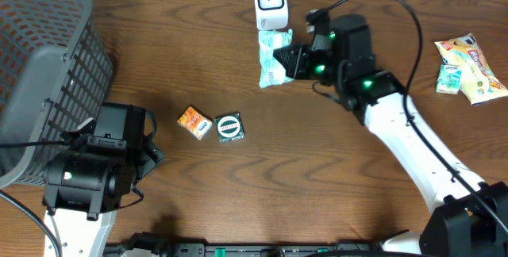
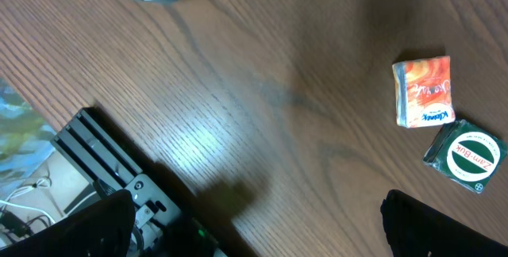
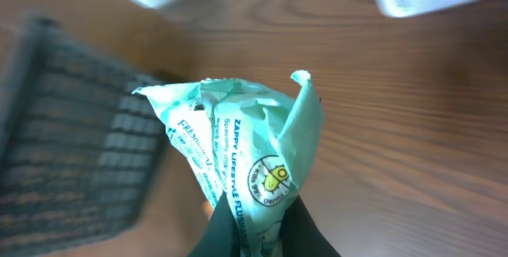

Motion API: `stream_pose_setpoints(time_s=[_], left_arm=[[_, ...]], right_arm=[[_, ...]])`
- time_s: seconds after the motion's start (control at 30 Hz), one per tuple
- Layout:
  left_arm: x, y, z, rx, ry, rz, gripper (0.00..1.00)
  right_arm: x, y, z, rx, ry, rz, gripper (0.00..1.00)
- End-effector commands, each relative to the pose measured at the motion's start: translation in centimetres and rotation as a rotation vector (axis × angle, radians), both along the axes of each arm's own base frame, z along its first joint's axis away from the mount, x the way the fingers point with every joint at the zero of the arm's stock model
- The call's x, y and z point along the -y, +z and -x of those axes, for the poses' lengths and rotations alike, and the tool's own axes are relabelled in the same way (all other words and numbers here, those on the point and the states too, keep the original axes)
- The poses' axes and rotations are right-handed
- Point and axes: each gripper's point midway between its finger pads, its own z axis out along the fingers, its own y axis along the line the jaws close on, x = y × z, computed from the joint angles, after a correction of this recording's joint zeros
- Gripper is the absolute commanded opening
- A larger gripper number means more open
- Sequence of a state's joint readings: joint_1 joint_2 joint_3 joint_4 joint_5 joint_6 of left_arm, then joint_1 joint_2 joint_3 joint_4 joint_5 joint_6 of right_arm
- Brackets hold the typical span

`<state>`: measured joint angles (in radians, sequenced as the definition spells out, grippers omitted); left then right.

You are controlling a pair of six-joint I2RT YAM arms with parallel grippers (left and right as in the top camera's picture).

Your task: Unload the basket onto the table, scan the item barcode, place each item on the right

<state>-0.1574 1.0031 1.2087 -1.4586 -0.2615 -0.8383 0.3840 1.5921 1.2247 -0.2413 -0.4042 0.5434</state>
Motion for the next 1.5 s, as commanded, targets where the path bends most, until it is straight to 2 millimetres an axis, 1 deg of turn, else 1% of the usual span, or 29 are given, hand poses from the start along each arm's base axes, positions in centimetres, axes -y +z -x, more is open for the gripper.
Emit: stream_pose_setpoints(time_s=[0.0,0.07,0.2,0.33,0.4,0.47,0.5,0.6,0.67,0.77,0.87,0.93,1.13,1.23,1.3,1.33,1.4,1.47], left_arm=[[-0.3,0.7,-0.1,0.025,0.016,-0.01,0.98],[-0.3,0.7,-0.1,0.026,0.016,-0.01,0.97],[-0.3,0.7,-0.1,0.026,0.016,-0.009,0.98],[-0.3,0.7,-0.1,0.026,0.016,-0.009,0.98],[-0.3,0.7,-0.1,0.026,0.016,-0.009,0.97],[-0.3,0.7,-0.1,0.026,0.016,-0.009,0.98],[-0.3,0.7,-0.1,0.026,0.016,-0.009,0.98],[-0.3,0.7,-0.1,0.026,0.016,-0.01,0.98],[-0.3,0.7,-0.1,0.026,0.016,-0.009,0.98],[-0.3,0.7,-0.1,0.026,0.017,-0.01,0.97],[-0.3,0.7,-0.1,0.026,0.016,-0.01,0.98],[-0.3,0.7,-0.1,0.026,0.016,-0.009,0.98],[-0.3,0.7,-0.1,0.026,0.016,-0.009,0.97],[-0.3,0.7,-0.1,0.026,0.016,-0.01,0.97],[-0.3,0.7,-0.1,0.026,0.016,-0.01,0.97],[-0.3,0.7,-0.1,0.026,0.016,-0.009,0.97],[-0.3,0.7,-0.1,0.026,0.016,-0.009,0.97],[-0.3,0.7,-0.1,0.026,0.017,-0.01,0.98]], right_arm=[[2.8,-0.9,-1.4,0.106,-0.138,0.246,0.01],[3.3,-2.1,-1.3,0.111,-0.155,0.346,0.02],[4.7,-5.2,-1.4,0.103,-0.191,0.555,0.01],[5.0,-8.0,-1.5,0.085,-0.164,0.674,0.02],[5.2,-8.9,-1.5,0.09,-0.156,0.738,0.02],[6.3,-9.2,-1.7,0.123,-0.174,0.859,0.02],[7.1,-8.9,-1.9,0.15,-0.199,0.944,0.01],[9.1,-7.5,-1.9,0.223,-0.263,1.175,0.01],[9.7,-6.7,-1.7,0.249,-0.291,1.263,0.01],[9.6,-6.7,-1.3,0.25,-0.273,1.298,0.01],[9.8,-7.7,-1.2,0.229,-0.255,1.324,0.01],[9.9,-8.9,-1.2,0.209,-0.239,1.344,0.01],[10.0,-13.7,-0.7,0.131,-0.157,1.438,0.01],[9.7,-15.4,0.1,0.106,-0.105,1.492,0.09],[8.9,-16.1,0.9,0.097,-0.061,1.495,0.16],[8.2,-16.3,1.4,0.098,-0.029,1.488,0.21],[6.8,-16.5,2.1,0.102,0.017,1.465,0.21],[5.0,-16.8,3.0,0.095,0.055,1.406,0.24]])
